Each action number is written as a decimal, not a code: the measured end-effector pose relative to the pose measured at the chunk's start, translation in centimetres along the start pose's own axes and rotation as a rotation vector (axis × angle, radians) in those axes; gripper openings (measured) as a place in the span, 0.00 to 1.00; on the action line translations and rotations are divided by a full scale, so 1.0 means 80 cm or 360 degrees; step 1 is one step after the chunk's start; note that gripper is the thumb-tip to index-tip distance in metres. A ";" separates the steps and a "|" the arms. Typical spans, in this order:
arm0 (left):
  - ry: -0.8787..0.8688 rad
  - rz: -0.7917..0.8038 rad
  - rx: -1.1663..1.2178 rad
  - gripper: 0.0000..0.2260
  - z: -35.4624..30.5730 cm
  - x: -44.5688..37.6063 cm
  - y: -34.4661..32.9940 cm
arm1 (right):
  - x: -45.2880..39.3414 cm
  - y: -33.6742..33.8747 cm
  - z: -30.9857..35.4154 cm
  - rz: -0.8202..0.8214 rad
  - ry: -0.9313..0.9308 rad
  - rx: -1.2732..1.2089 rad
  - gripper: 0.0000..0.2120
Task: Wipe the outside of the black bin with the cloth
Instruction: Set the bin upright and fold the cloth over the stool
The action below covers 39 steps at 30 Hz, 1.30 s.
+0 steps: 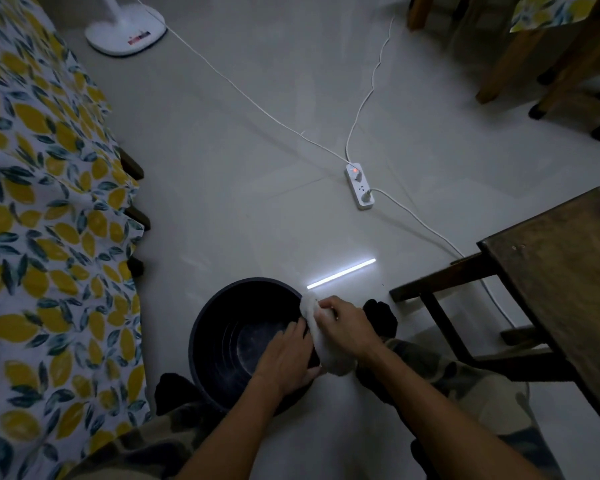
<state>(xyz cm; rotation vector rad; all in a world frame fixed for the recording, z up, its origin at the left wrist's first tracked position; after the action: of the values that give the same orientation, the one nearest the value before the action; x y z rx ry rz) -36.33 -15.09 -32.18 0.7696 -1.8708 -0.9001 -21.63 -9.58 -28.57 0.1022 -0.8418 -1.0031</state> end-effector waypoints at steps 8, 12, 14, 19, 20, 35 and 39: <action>0.0052 -0.0254 0.0457 0.37 0.004 0.041 0.057 | 0.028 0.020 0.059 -0.0037 0.0143 -0.0155 0.12; 0.0078 -0.0480 0.0745 0.28 -0.008 0.073 0.103 | 0.052 0.034 0.099 -0.0069 0.0286 -0.0194 0.10; 0.0105 -0.0594 0.0852 0.23 -0.014 0.088 0.128 | 0.071 0.044 0.120 -0.0084 0.0349 -0.0242 0.10; 0.0234 -0.0813 0.1128 0.16 -0.040 0.129 0.194 | 0.121 0.067 0.170 -0.0168 0.0536 -0.0290 0.08; 0.0260 -0.0870 0.1135 0.14 -0.047 0.138 0.207 | 0.131 0.071 0.179 -0.0184 0.0564 -0.0283 0.08; -0.0167 -0.1268 0.1376 0.08 -0.164 0.206 0.374 | 0.296 0.170 0.257 -0.0260 0.0563 -0.1168 0.19; -0.0295 -0.1235 0.1400 0.08 -0.209 0.206 0.396 | 0.324 0.196 0.248 -0.0028 0.0525 -0.1193 0.14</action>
<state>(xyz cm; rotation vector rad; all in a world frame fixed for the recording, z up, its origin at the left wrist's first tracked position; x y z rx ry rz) -32.51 -15.56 7.10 2.1029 -2.1481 -0.5474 -17.11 -15.19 6.94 -0.3576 -0.1320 -1.2202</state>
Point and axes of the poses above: each hand's wrist, its own x-axis away from the middle knuckle, its own y-axis out of the back of the hand, z = x × y, the point moved 2 cm from there along -x, towards the middle knuckle, and after that the axes turned 6 degrees about z, right-handed, at the moved point
